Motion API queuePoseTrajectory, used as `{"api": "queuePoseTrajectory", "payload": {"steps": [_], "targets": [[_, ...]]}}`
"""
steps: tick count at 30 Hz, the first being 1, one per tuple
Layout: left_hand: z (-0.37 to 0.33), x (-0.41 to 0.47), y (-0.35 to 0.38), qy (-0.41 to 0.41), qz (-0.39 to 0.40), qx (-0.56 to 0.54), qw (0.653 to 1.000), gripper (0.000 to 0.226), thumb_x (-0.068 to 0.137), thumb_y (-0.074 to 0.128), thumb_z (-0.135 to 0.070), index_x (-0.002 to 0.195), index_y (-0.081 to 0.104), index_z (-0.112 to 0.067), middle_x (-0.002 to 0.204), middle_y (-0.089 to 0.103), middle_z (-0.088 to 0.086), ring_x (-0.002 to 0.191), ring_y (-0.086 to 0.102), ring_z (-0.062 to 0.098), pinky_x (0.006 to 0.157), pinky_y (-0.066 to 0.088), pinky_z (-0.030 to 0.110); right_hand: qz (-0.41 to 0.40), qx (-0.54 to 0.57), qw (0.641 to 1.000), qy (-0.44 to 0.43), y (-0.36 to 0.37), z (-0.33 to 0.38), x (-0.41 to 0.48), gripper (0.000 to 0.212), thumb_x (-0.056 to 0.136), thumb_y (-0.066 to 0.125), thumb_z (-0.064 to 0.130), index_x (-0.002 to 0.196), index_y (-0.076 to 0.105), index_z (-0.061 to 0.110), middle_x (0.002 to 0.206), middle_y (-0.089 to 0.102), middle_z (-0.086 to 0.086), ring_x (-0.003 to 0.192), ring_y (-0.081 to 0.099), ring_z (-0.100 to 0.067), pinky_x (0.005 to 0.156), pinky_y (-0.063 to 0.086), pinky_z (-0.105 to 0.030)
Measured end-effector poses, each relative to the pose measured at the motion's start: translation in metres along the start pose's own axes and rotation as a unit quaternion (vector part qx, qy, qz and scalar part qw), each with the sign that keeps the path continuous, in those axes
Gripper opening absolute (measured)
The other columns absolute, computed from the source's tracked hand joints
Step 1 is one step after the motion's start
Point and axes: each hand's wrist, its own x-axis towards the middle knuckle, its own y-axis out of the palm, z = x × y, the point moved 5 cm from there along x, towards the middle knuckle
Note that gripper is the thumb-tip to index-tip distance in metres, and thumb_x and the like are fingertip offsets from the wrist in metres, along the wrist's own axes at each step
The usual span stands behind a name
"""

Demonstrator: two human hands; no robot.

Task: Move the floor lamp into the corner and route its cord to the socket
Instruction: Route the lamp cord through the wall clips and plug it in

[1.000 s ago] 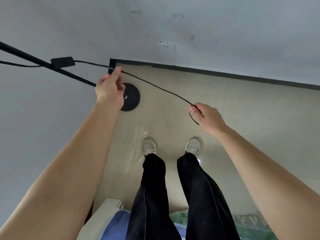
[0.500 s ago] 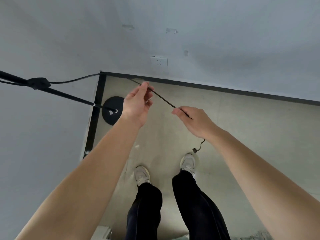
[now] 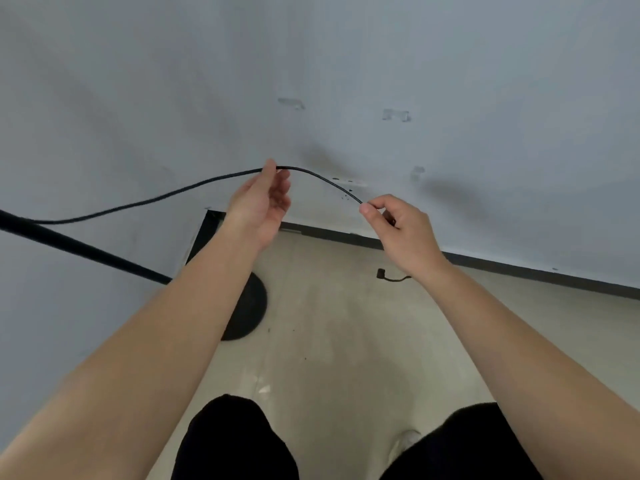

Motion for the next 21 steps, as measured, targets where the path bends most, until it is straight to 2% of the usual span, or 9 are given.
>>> {"api": "queuePoseTrajectory", "payload": {"steps": [3,6,10,13,16,19,21], "targets": [[0.013,0.028,0.009,0.010,0.084,0.062,0.994,0.016,0.092,0.068,-0.031,0.094,0.068,-0.015,0.087,0.074,0.001,0.070,0.066,0.009,0.058,0.050,0.022,-0.003,0.013,0.999,-0.037,0.024,-0.011,0.028,0.019,0.093,0.057,0.050,0.085,0.067,0.036,0.051,0.049,0.017,0.047,0.041,-0.004,0.049,0.035,-0.013],[0.026,0.061,0.013,0.075,0.121,0.116,0.983,0.009,0.095,0.065,-0.027,0.097,0.068,-0.019,0.091,0.073,-0.002,0.075,0.063,0.009,0.063,0.047,0.023,-0.015,0.022,0.997,-0.071,0.052,-0.032,0.054,0.019,0.093,0.058,0.047,0.083,0.067,0.034,0.049,0.046,0.015,0.046,0.037,-0.006,0.046,0.030,-0.015],[0.039,0.093,0.006,0.149,0.129,0.129,0.972,0.009,0.094,0.065,-0.026,0.091,0.071,-0.020,0.091,0.073,-0.002,0.075,0.061,0.008,0.066,0.046,0.024,-0.033,0.041,0.995,-0.085,0.081,-0.056,0.070,0.018,0.095,0.059,0.041,0.086,0.069,0.030,0.053,0.044,0.011,0.050,0.037,-0.008,0.050,0.032,-0.021],[0.045,0.096,-0.008,0.161,0.113,0.082,0.977,0.010,0.093,0.067,-0.024,0.087,0.072,-0.016,0.084,0.072,0.000,0.067,0.058,0.007,0.058,0.046,0.021,-0.029,0.068,0.994,-0.075,0.094,-0.064,0.058,0.024,0.097,0.056,0.038,0.095,0.073,0.021,0.059,0.046,0.008,0.053,0.041,-0.004,0.053,0.036,-0.014],[0.030,0.087,-0.021,0.152,0.078,0.024,0.985,0.009,0.094,0.067,-0.021,0.088,0.069,-0.014,0.081,0.071,0.002,0.063,0.056,0.006,0.055,0.044,0.019,-0.004,0.036,0.997,-0.064,0.094,-0.066,0.034,0.023,0.099,0.053,0.039,0.097,0.073,0.027,0.058,0.048,0.012,0.053,0.044,0.000,0.057,0.038,-0.012],[0.007,0.078,-0.027,0.154,0.058,0.005,0.986,0.009,0.094,0.066,-0.021,0.089,0.069,-0.014,0.082,0.072,0.001,0.064,0.057,0.006,0.056,0.045,0.020,0.004,0.010,0.999,-0.048,0.084,-0.066,0.020,0.022,0.099,0.052,0.040,0.096,0.073,0.032,0.063,0.057,0.008,0.060,0.051,-0.011,0.067,0.044,-0.026],[0.002,0.071,-0.024,0.137,0.085,0.010,0.987,0.013,0.095,0.065,-0.024,0.087,0.069,-0.014,0.082,0.072,0.000,0.064,0.058,0.006,0.055,0.045,0.020,-0.004,-0.004,0.999,-0.043,0.076,-0.059,0.020,0.023,0.099,0.051,0.041,0.094,0.073,0.034,0.073,0.068,-0.002,0.066,0.056,-0.022,0.071,0.046,-0.031]]}}
